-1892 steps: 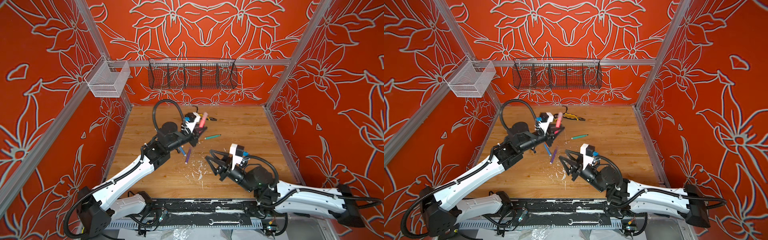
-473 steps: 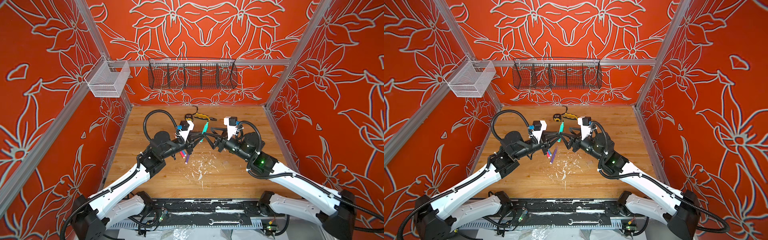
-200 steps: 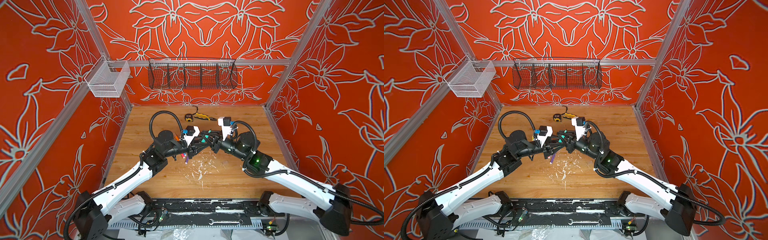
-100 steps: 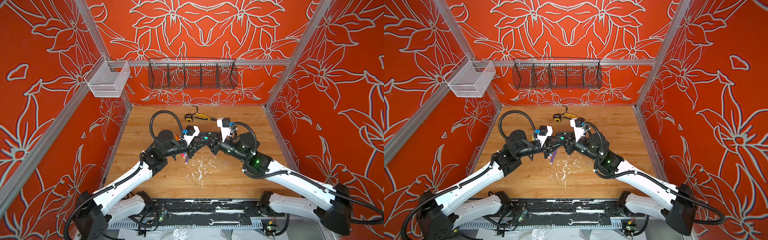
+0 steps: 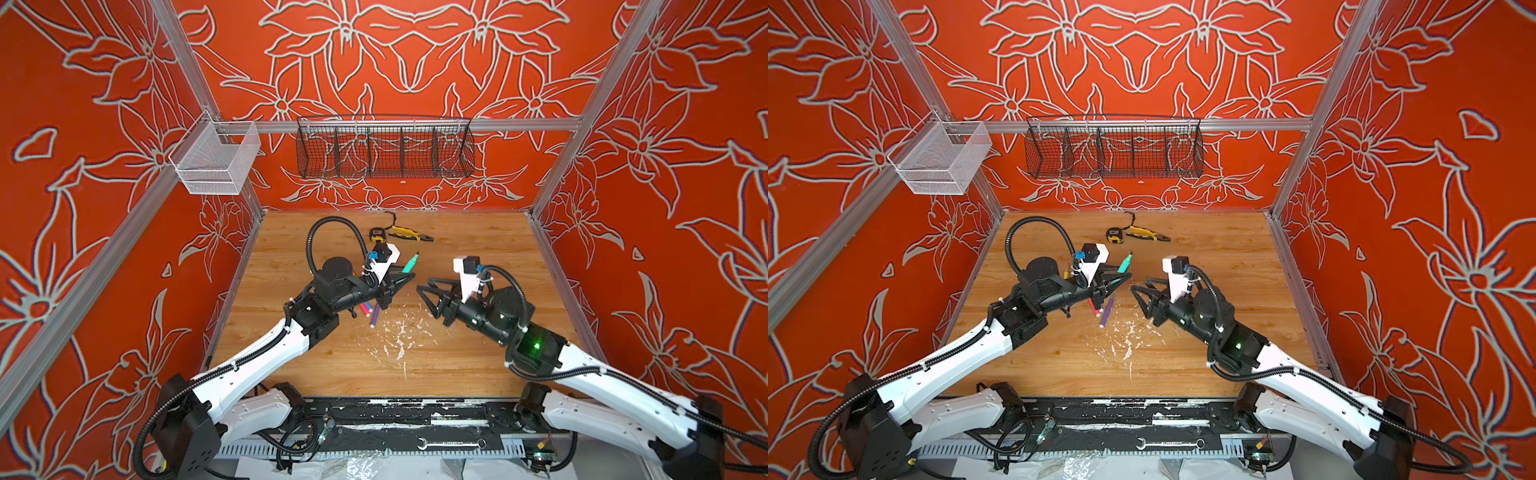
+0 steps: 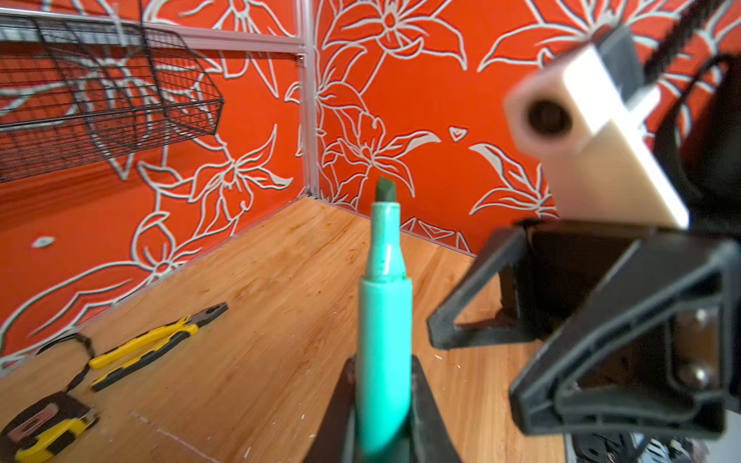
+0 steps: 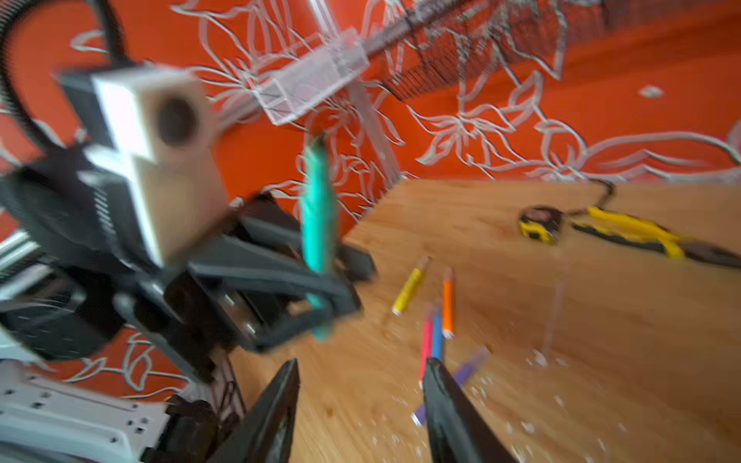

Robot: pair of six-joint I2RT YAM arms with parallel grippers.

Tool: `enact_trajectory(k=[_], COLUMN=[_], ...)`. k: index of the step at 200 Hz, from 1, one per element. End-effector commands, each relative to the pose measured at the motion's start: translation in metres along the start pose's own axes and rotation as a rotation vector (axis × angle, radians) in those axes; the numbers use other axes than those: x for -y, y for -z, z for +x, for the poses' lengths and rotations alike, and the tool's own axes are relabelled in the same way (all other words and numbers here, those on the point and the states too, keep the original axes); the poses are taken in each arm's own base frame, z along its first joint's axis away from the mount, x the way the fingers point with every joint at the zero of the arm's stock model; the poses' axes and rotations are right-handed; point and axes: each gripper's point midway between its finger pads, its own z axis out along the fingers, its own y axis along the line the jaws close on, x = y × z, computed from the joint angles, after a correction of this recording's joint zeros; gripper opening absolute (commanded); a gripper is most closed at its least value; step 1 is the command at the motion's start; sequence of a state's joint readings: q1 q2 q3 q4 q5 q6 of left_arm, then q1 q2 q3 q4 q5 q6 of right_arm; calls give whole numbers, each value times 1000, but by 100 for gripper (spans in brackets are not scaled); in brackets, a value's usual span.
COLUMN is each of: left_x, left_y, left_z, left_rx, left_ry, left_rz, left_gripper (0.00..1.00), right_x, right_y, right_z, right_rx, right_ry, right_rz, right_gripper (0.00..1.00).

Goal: Insert the pens into the pen caps
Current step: 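Move the right gripper down to a translucent cap on the table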

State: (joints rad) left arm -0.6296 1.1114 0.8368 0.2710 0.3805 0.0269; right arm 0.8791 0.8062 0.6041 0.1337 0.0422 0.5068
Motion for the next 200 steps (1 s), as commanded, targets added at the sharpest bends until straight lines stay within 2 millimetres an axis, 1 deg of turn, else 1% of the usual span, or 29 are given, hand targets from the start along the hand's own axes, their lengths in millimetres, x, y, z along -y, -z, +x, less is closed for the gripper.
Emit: enact_trajectory(k=[1,10,17,37,48,70,85,93,113,144,152,167,200], left_x=[-22,-24,-24,-25,-25,-28,-29,-30,-30,-28,-28,-28,-27], left_y=[-4,-6,-7,-9,-10,-12,-13,-12,-9,-5,-4,-2,1], left_z=[-16,-15,-15,-14,-13,-11,-10,-11,-12,-14,-14,-16,-17], left_rx=[38,26,16,3,5,-4,-17,-18,-14,-5,-3,2,14], left_ry=[26,36,42,54,55,60,64,63,62,59,57,55,50], left_rz=[-120,-129,-128,-126,-128,-137,-143,-148,-155,-152,-154,-158,-160], left_gripper=[0,0,0,0,0,0,0,0,0,0,0,0,0], right_x=[76,89,94,110,115,120,129,135,143,138,139,144,152], right_y=[25,35,41,51,51,42,39,39,35,20,18,18,19], right_z=[47,54,60,86,104,142,162,169,178,183,185,189,191], right_rx=[-104,-132,-158,-241,-280,-357,-399,-414,-431,-444,-452,-466,-462], right_ry=[1,19,29,20,-6,-58,-80,-86,-96,-97,-97,-98,-108], right_rz=[350,411,439,495,499,465,491,522,561,526,531,554,588], right_gripper=[56,56,56,56,57,58,59,59,59,61,61,61,63])
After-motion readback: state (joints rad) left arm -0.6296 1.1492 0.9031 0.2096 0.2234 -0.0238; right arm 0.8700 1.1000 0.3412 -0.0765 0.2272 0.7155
